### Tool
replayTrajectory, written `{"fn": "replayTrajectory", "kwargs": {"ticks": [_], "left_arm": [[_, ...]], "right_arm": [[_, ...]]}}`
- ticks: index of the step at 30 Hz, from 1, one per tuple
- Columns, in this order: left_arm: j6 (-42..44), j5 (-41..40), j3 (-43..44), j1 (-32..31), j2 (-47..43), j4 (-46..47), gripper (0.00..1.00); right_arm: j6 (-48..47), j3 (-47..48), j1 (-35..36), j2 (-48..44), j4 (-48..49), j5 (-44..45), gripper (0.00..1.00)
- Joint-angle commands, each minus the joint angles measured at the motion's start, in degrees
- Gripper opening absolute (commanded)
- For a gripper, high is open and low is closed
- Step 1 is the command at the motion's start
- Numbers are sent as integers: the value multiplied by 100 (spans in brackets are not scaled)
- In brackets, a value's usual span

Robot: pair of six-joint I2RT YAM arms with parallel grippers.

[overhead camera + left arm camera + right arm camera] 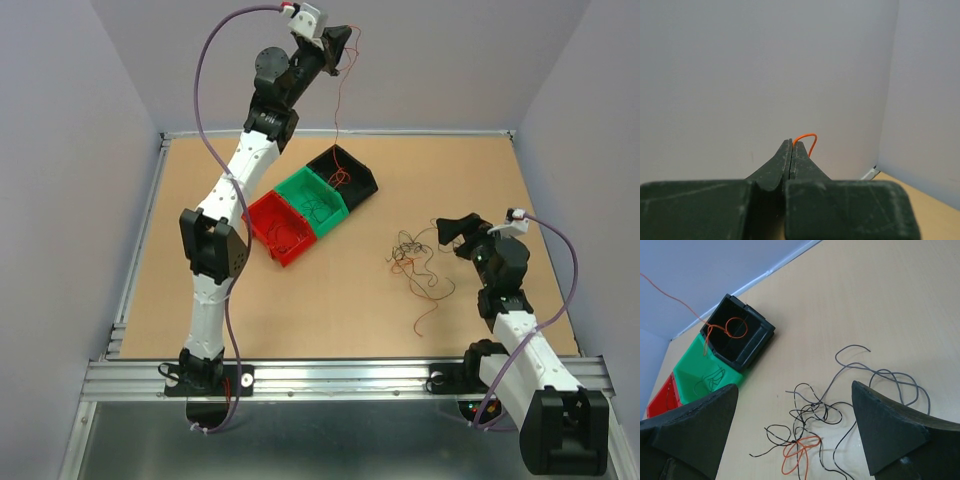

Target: Untangle the cables

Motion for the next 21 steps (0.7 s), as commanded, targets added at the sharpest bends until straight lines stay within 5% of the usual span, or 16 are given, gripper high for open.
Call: {"fn": "replayTrajectory", "kwargs": {"ticks": [1,10,21], "left_arm": [[123,-210,168,-19,107,505,0],[480,-281,186,-80,10,1183,0],[1098,-387,-2081,157,-464,1297,0]], "right_arm": [[-98,138,-20,-14,360,-181,100],[-160,190,-20,74,404,-313,100],[-247,164,-20,-119,325,-427,100]]}}
